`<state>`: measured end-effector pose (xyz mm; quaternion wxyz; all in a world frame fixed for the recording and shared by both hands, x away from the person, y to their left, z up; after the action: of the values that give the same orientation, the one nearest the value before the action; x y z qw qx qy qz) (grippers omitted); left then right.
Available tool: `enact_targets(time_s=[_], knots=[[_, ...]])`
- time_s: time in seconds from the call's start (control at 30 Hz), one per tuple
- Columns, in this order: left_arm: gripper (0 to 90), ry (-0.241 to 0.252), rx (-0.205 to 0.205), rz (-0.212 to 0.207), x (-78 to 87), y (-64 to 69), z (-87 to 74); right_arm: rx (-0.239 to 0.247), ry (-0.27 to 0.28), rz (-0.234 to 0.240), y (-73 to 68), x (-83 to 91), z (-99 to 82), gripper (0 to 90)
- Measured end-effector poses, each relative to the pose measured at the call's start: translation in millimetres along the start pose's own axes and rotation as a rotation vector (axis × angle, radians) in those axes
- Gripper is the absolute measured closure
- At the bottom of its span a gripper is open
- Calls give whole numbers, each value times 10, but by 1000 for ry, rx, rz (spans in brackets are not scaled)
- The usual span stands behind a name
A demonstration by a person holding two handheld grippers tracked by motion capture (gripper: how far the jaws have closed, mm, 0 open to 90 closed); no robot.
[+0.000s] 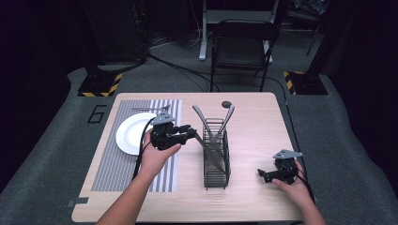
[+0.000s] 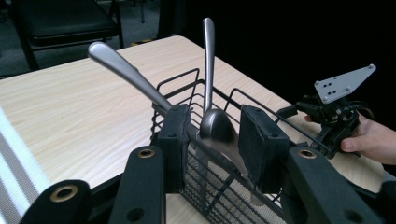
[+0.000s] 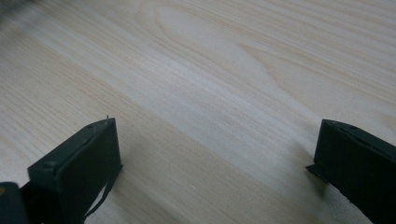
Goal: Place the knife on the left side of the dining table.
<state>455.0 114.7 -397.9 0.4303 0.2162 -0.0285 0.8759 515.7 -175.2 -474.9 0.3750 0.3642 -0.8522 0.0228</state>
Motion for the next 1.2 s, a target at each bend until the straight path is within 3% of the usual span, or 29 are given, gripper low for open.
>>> enact_targets(time_s=[0.23, 0.47, 0.77, 1.0, 1.2], knots=[[679, 4, 0, -8, -58, 23, -9, 0, 0, 1, 0, 0, 0, 0], [727, 23, 25, -20, -44, 24, -14, 0, 0, 0, 0, 0, 0, 0], [750, 23, 18, 1, -17, 78, 6, 0, 0, 0, 0, 0, 0, 0], [769, 18, 12, -13, -12, 176, 68, 0, 0, 0, 0, 0, 0, 0], [795, 11, -14, -51, -25, 347, 168, 0, -1, 0, 0, 0, 0, 0]])
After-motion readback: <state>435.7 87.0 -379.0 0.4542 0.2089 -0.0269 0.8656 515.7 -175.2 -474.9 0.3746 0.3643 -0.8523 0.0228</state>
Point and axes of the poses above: each handheld gripper's, and its own axes: x roughly backward along the jaws, z roughly out of its top, y roughly to its right, the point moved 7 cm from there along -x, roughly forward along the jaws, and after that the axes turned 5 degrees about -x, right-handed, at the moved point
